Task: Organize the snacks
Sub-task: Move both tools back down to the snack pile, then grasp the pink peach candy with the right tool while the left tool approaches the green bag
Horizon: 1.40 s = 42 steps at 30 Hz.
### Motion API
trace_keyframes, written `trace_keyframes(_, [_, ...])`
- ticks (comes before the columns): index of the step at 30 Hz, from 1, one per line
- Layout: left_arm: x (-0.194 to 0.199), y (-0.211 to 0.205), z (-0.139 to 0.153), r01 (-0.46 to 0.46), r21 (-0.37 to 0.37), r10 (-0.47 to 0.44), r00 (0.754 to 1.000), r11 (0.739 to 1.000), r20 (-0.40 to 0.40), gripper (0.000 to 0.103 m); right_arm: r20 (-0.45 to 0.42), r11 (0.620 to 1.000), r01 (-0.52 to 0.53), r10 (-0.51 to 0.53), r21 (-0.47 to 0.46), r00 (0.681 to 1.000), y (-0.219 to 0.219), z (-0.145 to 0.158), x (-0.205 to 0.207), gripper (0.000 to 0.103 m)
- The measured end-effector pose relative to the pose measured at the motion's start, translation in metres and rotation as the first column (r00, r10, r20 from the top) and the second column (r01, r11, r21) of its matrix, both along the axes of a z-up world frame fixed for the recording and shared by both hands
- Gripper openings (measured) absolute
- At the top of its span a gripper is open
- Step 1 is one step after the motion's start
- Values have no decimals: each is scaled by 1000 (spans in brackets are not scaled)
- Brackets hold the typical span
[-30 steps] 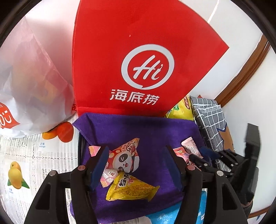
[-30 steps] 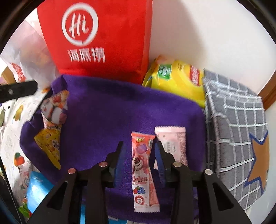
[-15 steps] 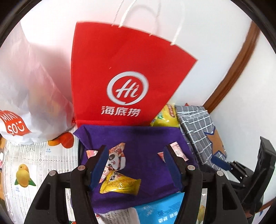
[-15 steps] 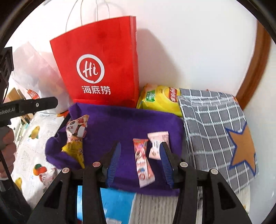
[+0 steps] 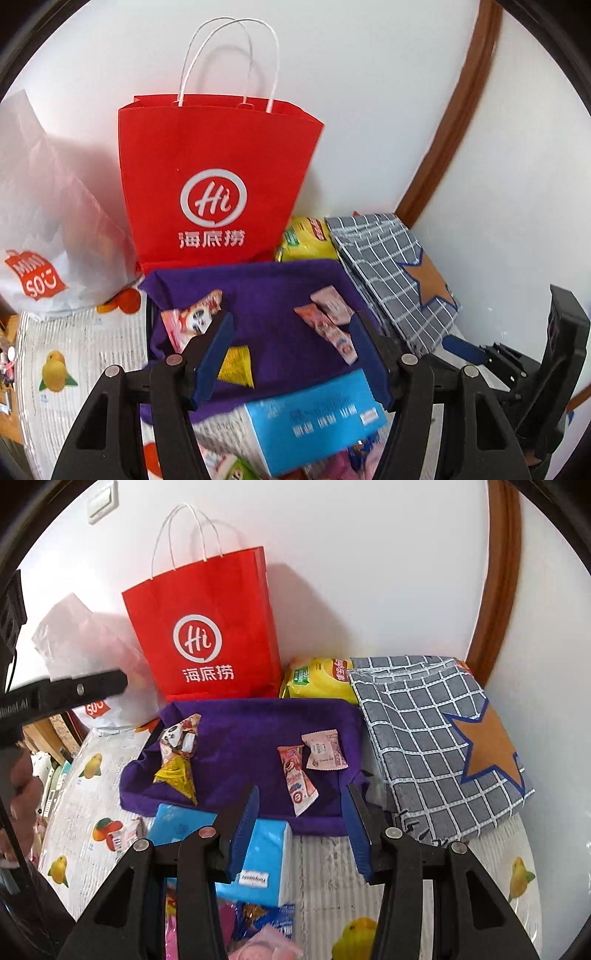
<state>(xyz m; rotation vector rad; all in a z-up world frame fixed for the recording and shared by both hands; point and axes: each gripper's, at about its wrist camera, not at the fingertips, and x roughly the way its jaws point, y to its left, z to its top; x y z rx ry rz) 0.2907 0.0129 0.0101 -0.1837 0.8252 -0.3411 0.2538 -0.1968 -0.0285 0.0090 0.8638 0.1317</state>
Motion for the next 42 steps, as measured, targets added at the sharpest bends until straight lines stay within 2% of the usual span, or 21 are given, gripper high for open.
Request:
trace_keyframes(7, [-40,-1,2,-5,-8,5,1000,1000,-5,64,-17,999,-38,38,-16,999,9,4,-25,47])
trace_keyframes(16, [-77,5,1,-35,-9,35,999,999,-32,64,26,996,-83,84,-43,996,20,15,-59,47])
trace_keyframes(25, [-107,38,-17,-124,-9,123,990,992,-69,64,11,992,-124,124,-22,992,37,4,-74,47])
trace_keyframes(33, [-120,67,-43,-211,-17,207,969,977,-137,64,-69,987,-158,156,-26,985,50,-32,-80,47])
trace_keyframes(42, [-127,66,-69,-193,-37,182,961,980,-211,64,-219,996,-86,77,-30,973,24,-102,-81,47])
